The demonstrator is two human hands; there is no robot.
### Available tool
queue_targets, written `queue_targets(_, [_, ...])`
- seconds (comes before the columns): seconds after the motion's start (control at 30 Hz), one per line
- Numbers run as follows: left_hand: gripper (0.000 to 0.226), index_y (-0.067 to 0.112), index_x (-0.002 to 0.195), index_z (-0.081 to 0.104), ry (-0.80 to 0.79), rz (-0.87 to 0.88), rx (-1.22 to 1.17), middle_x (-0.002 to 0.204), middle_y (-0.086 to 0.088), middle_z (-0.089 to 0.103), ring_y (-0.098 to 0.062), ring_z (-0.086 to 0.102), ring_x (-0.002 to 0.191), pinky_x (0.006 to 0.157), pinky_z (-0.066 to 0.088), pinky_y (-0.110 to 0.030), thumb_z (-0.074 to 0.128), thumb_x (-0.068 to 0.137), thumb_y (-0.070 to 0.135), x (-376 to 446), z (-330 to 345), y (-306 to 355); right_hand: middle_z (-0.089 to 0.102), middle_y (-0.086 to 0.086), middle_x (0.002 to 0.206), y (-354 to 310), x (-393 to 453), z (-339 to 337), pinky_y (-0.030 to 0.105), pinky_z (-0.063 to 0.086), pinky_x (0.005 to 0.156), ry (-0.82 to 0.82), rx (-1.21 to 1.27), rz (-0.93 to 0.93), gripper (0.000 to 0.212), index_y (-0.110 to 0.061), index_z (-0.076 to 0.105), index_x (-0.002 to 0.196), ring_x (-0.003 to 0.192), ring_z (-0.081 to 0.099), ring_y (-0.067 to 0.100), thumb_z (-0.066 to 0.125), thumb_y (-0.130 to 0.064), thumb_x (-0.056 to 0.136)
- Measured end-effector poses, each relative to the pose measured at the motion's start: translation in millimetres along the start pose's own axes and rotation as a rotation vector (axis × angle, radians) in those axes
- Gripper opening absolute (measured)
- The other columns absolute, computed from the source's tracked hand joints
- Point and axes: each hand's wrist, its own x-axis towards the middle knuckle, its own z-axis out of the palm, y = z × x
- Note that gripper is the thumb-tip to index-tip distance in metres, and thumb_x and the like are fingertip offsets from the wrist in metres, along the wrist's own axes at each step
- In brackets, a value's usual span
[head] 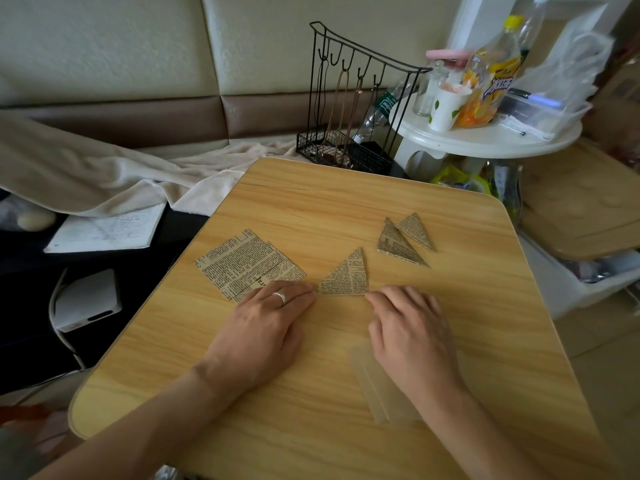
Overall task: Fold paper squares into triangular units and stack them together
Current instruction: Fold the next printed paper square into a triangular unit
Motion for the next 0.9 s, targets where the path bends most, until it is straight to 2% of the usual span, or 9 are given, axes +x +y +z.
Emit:
queue_targets(0.1, [0.048, 0.013, 0.130, 0.069, -0.011, 0.013, 0.006, 0.135, 0.002, 0.066, -0.019, 0.059, 0.127, 0.100, 0.052, -0.041, 0.048, 0.087, 0.020, 0, -1, -1, 0.068, 0.001, 0.103, -2, 5, -1, 0.042, 0.049, 0.081, 0.000, -0.002, 0.014, 0.024, -0.015, 0.074, 0.104, 0.097, 0.063, 0.025, 0.057, -0.019, 0.088])
queue_targets(0.17, [0.048, 0.012, 0.132, 0.067, -0.031, 0.030, 0.017, 0.136, 0.001, 0.064, -0.019, 0.057, 0.129, 0.102, 0.051, -0.041, 0.049, 0.088, 0.019, 0, -1, -1, 0.067, 0.001, 0.119, -4, 11, 0, 0.042, 0.050, 0.092, -0.007, 0.084, -0.046, 0.026, -0.014, 0.072, 0.115, 0.110, 0.063, 0.023, 0.057, -0.019, 0.094])
queue_targets(0.23, [0.048, 0.011, 0.133, 0.066, -0.048, 0.047, 0.053, 0.137, 0.000, 0.063, -0.020, 0.056, 0.129, 0.104, 0.049, -0.039, 0.049, 0.088, 0.020, 2, -1, -2, 0.060, -0.001, 0.143, -7, 17, 1, 0.041, 0.044, 0.110, -0.066, 0.167, -0.137, 0.037, -0.016, 0.065, 0.136, 0.133, 0.055, 0.018, 0.051, -0.025, 0.103])
queue_targets(0.27, [0.048, 0.011, 0.132, 0.066, -0.050, 0.049, 0.080, 0.136, 0.000, 0.063, -0.021, 0.056, 0.129, 0.104, 0.048, -0.039, 0.049, 0.088, 0.021, 3, -2, -1, 0.058, -0.002, 0.147, -9, 19, 2, 0.040, 0.040, 0.114, -0.095, 0.182, -0.159, 0.040, -0.018, 0.062, 0.140, 0.137, 0.052, 0.016, 0.045, -0.029, 0.105])
queue_targets(0.33, [0.049, 0.010, 0.131, 0.066, -0.050, 0.035, 0.125, 0.134, -0.001, 0.064, -0.023, 0.057, 0.126, 0.103, 0.047, -0.039, 0.049, 0.087, 0.023, 6, -3, 0, 0.064, -0.003, 0.133, -14, 20, 4, 0.038, 0.045, 0.106, -0.089, 0.195, -0.156, 0.041, -0.018, 0.068, 0.129, 0.125, 0.058, 0.017, 0.038, -0.034, 0.105])
queue_targets(0.4, [0.052, 0.007, 0.132, 0.066, -0.051, 0.014, 0.165, 0.132, -0.004, 0.064, -0.027, 0.058, 0.124, 0.101, 0.049, -0.040, 0.049, 0.086, 0.025, 8, -2, 2, 0.065, -0.003, 0.112, -18, 18, 4, 0.039, 0.049, 0.093, -0.036, 0.192, -0.135, 0.037, -0.018, 0.071, 0.110, 0.106, 0.060, 0.020, 0.039, -0.034, 0.105])
queue_targets(0.47, [0.053, 0.007, 0.132, 0.065, -0.055, -0.003, 0.191, 0.130, -0.006, 0.064, -0.028, 0.059, 0.122, 0.098, 0.049, -0.041, 0.048, 0.085, 0.026, 9, -2, 5, 0.062, -0.002, 0.103, -19, 17, 4, 0.040, 0.050, 0.086, -0.005, 0.185, -0.122, 0.032, -0.018, 0.069, 0.102, 0.099, 0.059, 0.021, 0.041, -0.033, 0.105])
queue_targets(0.63, [0.053, 0.011, 0.129, 0.066, -0.055, -0.026, 0.194, 0.128, -0.005, 0.063, -0.029, 0.057, 0.119, 0.093, 0.050, -0.043, 0.047, 0.083, 0.028, 11, -1, 8, 0.052, -0.003, 0.114, -23, 22, 7, 0.039, 0.046, 0.089, -0.115, 0.133, -0.095, 0.035, -0.028, 0.062, 0.126, 0.108, 0.050, 0.021, 0.039, -0.043, 0.104])
queue_targets(0.9, [0.055, 0.008, 0.133, 0.064, -0.105, -0.017, 0.167, 0.129, -0.006, 0.064, -0.029, 0.058, 0.120, 0.094, 0.050, -0.045, 0.044, 0.087, 0.028, 11, 1, 10, 0.050, -0.004, 0.112, -31, 25, 4, 0.040, 0.044, 0.088, -0.144, 0.070, -0.072, 0.041, -0.031, 0.060, 0.122, 0.108, 0.048, 0.021, 0.027, -0.050, 0.106])
